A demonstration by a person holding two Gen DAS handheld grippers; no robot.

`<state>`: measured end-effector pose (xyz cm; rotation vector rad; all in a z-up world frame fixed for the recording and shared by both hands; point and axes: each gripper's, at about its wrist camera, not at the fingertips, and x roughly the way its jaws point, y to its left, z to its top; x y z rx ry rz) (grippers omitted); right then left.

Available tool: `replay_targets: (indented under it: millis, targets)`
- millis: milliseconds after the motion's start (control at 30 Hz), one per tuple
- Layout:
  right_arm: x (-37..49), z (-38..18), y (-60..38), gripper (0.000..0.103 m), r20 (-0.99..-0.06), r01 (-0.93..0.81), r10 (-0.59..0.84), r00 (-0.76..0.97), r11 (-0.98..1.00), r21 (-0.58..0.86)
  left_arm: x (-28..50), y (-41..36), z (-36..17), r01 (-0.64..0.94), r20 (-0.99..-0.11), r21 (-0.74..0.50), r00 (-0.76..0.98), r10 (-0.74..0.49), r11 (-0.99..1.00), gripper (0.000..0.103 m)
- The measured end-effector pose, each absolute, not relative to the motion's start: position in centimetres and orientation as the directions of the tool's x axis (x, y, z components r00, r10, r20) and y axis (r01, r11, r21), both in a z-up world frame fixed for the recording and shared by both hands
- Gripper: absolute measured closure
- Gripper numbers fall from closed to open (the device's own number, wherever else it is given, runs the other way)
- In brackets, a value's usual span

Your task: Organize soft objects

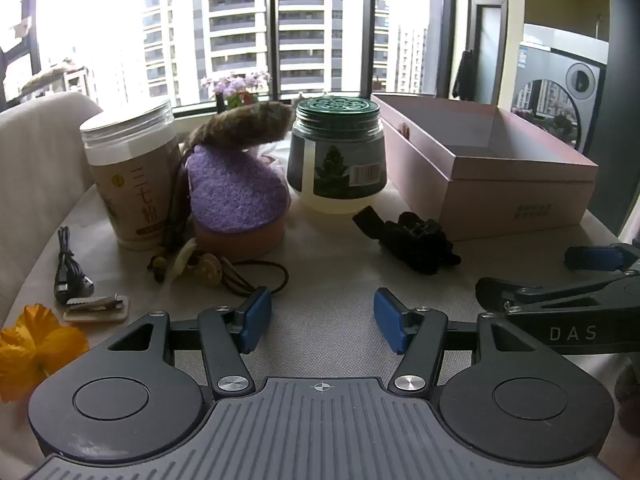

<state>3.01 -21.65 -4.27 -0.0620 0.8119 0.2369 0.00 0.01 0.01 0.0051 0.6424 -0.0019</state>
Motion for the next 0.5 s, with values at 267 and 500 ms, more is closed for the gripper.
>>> replay_targets:
  millis: [267, 500]
  targets:
    - [3.01, -4.28, -21.65, 0.0, -0.725, -0.233, 0.186, 0.663, 0.972, 0.036, -0.02, 0.01, 0.0, 0.004, -0.598, 0.01, 0.802, 0.003, 1.0, 0.04]
    - [3.01, -4.28, -21.64, 0.0, -0.725, -0.233, 0.186, 0.663, 0.972, 0.036, 0.0, -0.01, 0.0, 0.004, -0.598, 0.009, 0.802, 0.002, 1.0, 0.04]
